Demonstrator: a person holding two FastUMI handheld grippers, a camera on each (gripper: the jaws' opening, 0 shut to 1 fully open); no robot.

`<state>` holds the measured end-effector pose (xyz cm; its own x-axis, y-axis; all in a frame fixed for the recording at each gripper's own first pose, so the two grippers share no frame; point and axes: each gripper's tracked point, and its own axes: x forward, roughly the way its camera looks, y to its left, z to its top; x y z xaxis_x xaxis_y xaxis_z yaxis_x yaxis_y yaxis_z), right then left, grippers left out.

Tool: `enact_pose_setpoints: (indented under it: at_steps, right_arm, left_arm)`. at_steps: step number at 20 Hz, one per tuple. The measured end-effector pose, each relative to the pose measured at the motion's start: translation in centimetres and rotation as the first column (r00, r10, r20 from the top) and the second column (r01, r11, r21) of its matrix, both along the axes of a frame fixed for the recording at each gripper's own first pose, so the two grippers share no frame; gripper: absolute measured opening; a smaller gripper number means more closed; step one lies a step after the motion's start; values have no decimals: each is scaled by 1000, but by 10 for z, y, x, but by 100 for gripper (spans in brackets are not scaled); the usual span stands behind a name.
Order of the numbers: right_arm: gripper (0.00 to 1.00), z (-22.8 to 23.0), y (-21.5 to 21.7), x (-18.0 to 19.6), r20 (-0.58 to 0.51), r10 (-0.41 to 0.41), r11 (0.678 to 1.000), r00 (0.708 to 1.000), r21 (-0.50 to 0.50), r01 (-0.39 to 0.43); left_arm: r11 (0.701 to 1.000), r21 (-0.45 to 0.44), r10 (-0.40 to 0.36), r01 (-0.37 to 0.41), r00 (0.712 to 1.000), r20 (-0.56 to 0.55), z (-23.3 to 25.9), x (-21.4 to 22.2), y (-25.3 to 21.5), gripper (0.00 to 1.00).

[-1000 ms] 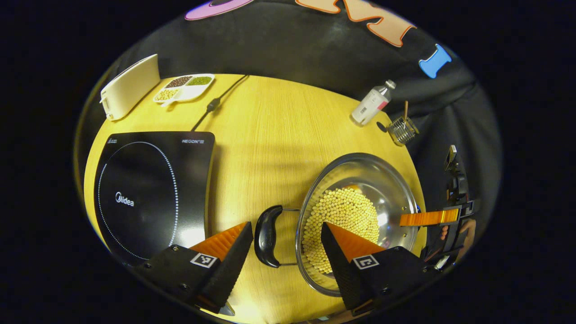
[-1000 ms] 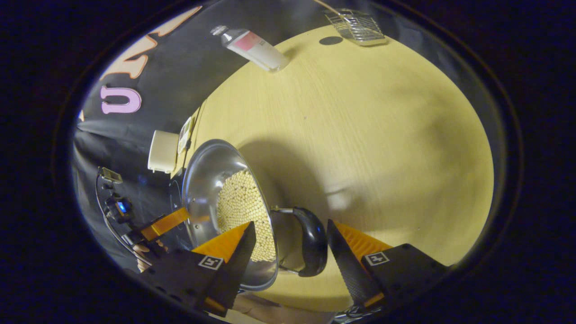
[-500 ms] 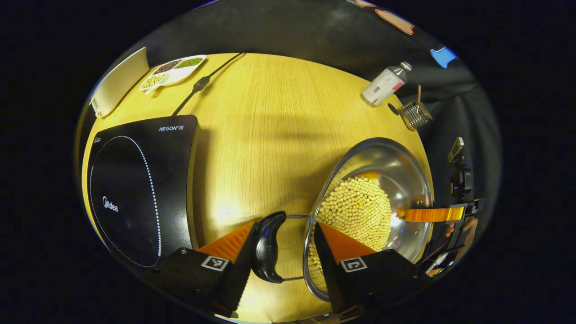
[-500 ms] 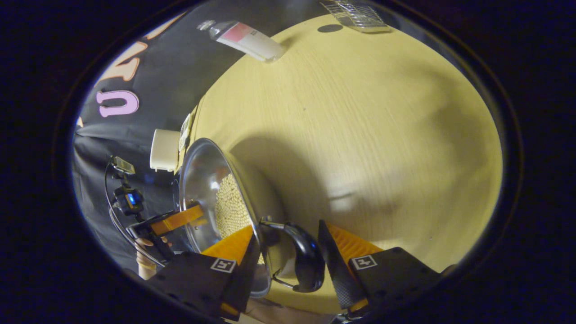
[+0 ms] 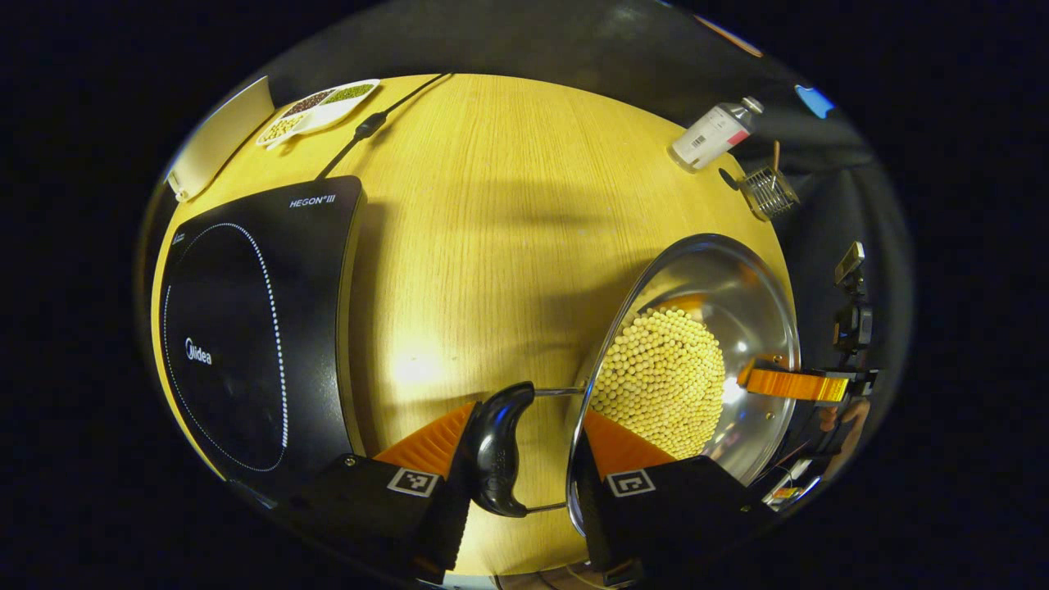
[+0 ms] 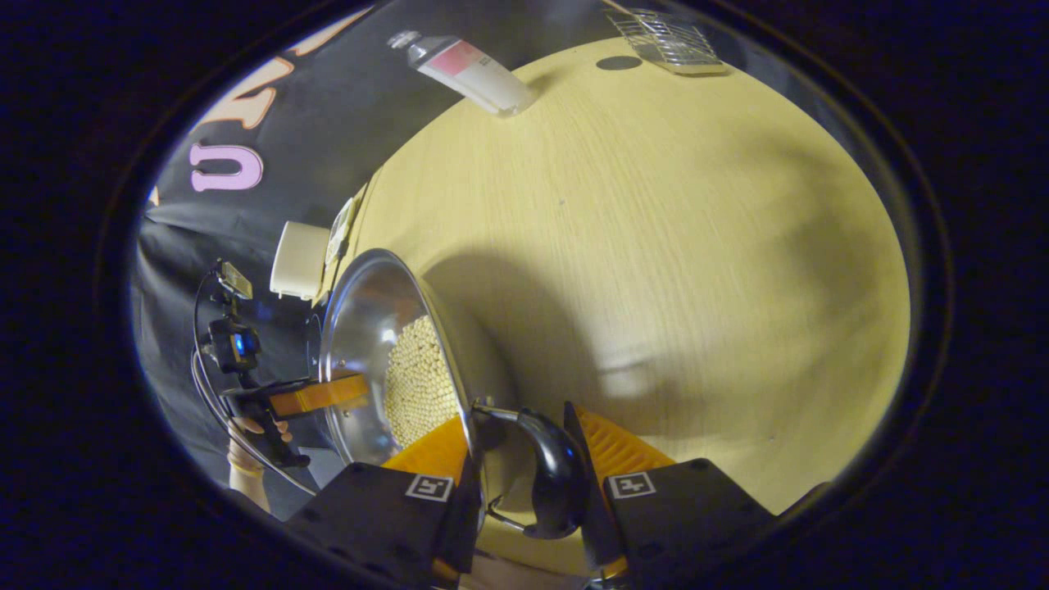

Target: First push the handle of the pot to place it horizontally, then grasp the pot with both hands and set it on the induction cooktop.

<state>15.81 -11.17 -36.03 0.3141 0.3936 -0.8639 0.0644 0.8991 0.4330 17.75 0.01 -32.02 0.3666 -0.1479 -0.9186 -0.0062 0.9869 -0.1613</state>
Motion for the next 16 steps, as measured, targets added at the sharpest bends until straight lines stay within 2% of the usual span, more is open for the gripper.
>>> enact_pose_setpoints:
  at_steps: [13, 15, 16]
  right_arm:
    - [48, -7, 0, 1, -13, 38, 999, 999, 7, -38]
    - [54, -8, 2, 1, -8, 49, 999, 999, 16, -49]
    - [48, -8, 0, 2, -4, 55, 998, 998, 18, -55]
  left_arm:
    - [999, 10, 39, -39, 999, -9, 7, -8, 11, 60]
    - [999, 17, 47, -47, 999, 4, 11, -10, 13, 60]
    - [999, 21, 50, -51, 999, 8, 13, -13, 14, 60]
